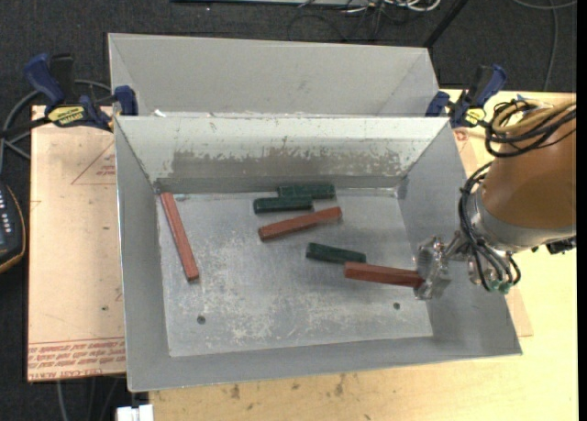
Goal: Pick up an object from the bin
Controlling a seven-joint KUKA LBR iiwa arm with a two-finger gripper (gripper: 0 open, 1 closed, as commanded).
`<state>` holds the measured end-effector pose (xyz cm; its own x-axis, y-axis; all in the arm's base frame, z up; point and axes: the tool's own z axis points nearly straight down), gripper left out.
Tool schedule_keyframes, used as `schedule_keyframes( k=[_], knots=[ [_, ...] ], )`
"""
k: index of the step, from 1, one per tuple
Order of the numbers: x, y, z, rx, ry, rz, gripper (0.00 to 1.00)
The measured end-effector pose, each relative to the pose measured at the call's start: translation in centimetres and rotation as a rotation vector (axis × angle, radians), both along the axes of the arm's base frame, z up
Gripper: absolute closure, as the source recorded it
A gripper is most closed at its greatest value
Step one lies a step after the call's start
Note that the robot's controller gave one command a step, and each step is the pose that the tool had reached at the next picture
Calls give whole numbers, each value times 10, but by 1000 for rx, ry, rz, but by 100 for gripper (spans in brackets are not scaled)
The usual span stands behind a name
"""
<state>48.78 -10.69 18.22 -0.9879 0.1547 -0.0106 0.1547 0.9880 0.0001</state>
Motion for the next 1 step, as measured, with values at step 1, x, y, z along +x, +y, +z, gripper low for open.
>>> schedule_keyframes(
  k=[1],
  knots=[
    [8,8,45,1,3,24,100]
  ],
)
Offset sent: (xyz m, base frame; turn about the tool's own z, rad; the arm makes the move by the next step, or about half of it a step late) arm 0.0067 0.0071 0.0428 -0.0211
